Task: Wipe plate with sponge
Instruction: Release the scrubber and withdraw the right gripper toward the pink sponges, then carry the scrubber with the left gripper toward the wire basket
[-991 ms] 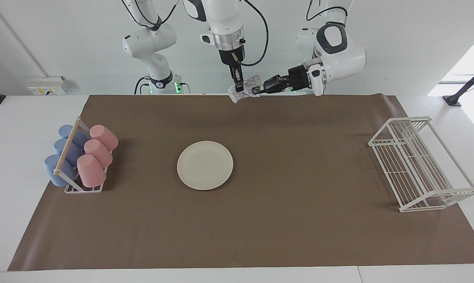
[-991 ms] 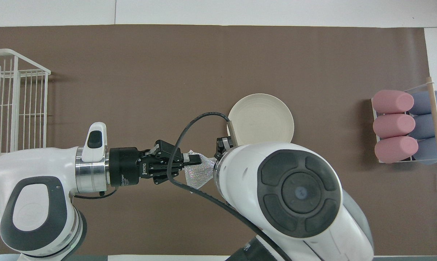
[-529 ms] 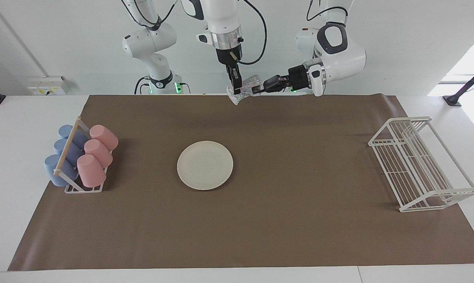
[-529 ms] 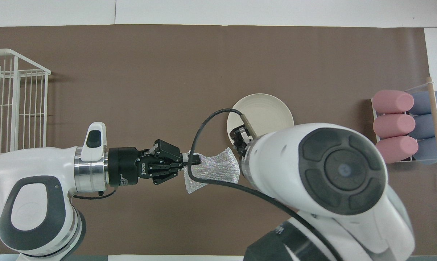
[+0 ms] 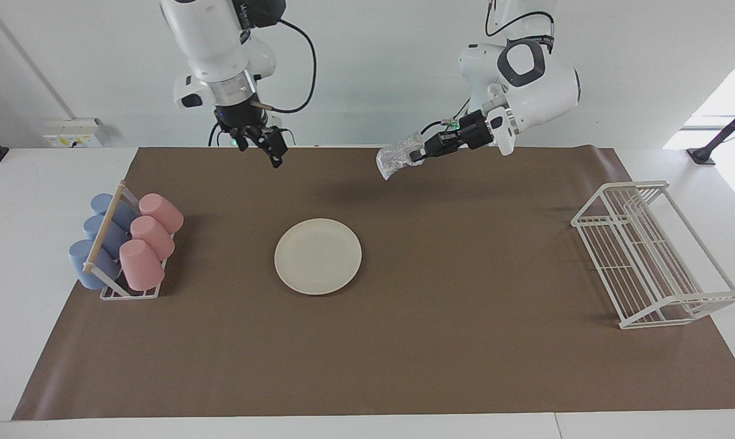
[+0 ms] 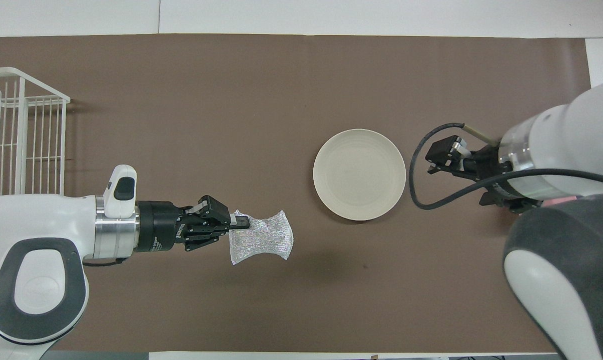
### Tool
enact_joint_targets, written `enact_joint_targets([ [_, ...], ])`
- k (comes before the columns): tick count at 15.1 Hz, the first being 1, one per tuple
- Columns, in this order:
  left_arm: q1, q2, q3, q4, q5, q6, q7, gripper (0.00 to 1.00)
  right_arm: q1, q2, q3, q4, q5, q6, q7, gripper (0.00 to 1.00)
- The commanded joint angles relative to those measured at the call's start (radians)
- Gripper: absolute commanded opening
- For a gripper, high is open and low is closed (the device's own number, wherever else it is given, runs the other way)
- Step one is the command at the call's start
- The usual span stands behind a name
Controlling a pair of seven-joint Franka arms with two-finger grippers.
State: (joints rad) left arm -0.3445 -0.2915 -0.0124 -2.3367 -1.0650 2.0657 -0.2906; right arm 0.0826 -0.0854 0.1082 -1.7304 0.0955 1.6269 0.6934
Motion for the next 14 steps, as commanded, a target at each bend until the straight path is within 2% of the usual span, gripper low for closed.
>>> enact_joint_targets([
  [1,0.033,0.044,-0.003,0.065,0.179,-0.025,-0.097,0.00,-0.107,-0.011,0.015,-0.034,-0.007,0.017,-0.312,1.00],
  [5,0.079,0.086,-0.003,0.143,0.490,-0.108,-0.189,0.00,-0.149,-0.017,0.015,-0.067,-0.010,0.065,-0.444,1.00],
  [8,0.113,0.104,-0.003,0.183,0.707,-0.174,-0.193,0.00,-0.141,0.019,0.012,-0.043,-0.013,0.143,-0.615,1.00],
  [10,0.110,0.106,-0.004,0.192,0.866,-0.212,-0.193,0.00,-0.091,0.076,-0.039,0.046,-0.038,0.093,-0.652,1.00],
  [11,0.105,0.106,-0.004,0.204,0.940,-0.242,-0.193,0.00,-0.030,0.084,-0.114,0.060,-0.066,0.071,-0.678,1.00],
  [13,0.102,0.120,-0.004,0.252,1.049,-0.309,-0.193,0.00,-0.017,0.081,-0.143,0.055,-0.068,0.051,-0.741,1.00],
  [14,0.102,0.149,-0.006,0.313,1.115,-0.378,-0.194,0.00,-0.018,0.079,-0.150,0.058,-0.068,0.045,-0.759,1.00],
])
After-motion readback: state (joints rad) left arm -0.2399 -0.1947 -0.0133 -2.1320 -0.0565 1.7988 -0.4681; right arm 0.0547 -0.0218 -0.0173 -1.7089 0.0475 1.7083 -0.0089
